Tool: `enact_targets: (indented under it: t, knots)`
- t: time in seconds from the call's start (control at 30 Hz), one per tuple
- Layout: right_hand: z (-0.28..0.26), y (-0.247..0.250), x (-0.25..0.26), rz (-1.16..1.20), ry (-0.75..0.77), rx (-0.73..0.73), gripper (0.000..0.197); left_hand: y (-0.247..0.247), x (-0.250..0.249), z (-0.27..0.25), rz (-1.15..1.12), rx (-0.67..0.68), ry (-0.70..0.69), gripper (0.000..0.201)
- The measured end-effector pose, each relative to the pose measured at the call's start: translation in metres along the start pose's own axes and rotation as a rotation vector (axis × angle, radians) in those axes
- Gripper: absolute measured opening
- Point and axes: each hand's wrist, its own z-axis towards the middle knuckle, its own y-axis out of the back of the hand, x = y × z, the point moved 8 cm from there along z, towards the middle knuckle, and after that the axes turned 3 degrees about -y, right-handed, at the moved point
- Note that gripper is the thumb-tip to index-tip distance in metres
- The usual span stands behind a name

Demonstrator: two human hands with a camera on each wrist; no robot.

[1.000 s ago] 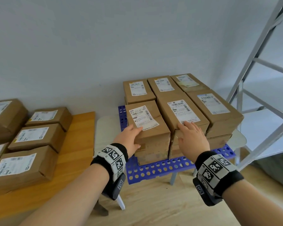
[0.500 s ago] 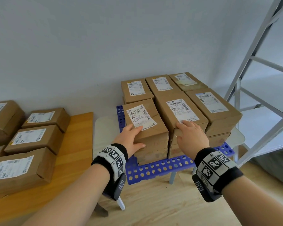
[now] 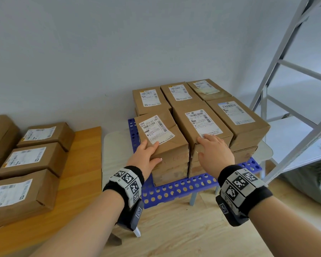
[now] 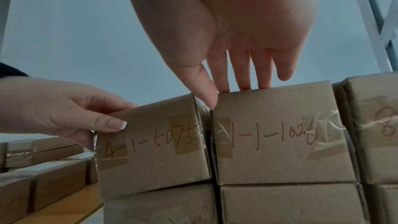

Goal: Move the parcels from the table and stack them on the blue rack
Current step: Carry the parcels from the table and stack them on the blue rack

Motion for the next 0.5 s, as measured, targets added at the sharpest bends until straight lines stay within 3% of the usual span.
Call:
enact_targets:
  t: [0.5]
  knots:
    - [0.0005,-0.0038,-0.001,0.003,-0.019,0.001,0.05,-0.004,0.0031,0.0088,0.075,0.025,-0.014,0.058]
